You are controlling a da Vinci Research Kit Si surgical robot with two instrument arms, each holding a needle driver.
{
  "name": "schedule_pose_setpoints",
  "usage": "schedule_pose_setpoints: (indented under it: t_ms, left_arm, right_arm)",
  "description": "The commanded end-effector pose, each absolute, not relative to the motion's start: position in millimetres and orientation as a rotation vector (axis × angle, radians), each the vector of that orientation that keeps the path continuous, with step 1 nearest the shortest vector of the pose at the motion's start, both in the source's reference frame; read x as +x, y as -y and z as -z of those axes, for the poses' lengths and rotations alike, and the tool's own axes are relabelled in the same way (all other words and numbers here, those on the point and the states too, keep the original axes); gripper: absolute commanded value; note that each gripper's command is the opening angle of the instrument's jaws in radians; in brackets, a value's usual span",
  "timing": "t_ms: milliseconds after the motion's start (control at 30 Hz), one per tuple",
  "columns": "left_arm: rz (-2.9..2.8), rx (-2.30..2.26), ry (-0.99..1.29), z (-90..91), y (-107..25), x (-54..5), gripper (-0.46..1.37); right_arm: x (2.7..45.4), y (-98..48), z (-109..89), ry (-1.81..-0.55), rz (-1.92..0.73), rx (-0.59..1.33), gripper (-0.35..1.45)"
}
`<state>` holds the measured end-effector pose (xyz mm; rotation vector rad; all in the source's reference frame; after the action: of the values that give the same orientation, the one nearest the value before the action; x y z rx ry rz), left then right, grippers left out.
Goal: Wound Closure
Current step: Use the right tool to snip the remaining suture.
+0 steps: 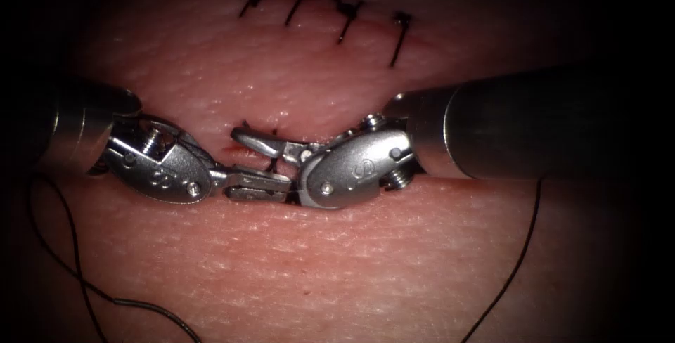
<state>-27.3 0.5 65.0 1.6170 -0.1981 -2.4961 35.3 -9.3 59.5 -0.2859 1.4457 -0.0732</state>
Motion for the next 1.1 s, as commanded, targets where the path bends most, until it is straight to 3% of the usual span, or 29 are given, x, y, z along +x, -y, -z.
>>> schedule_pose_setpoints:
  t_ms: [33,1100]
  left_arm:
    - [2.489,1.613,0.198,-64.9,-0.5,-27.3,-0.35]
    - [2.461,1.606,0.201,-64.1,0.4,-27.8,-0.35]
  right_arm:
    - [35.4,9.3,-59.5,-1.444,0.070,-0.288,0.86]
    - [37.3,10.0,-59.6,-1.444,0.060,-0.307,0.91]
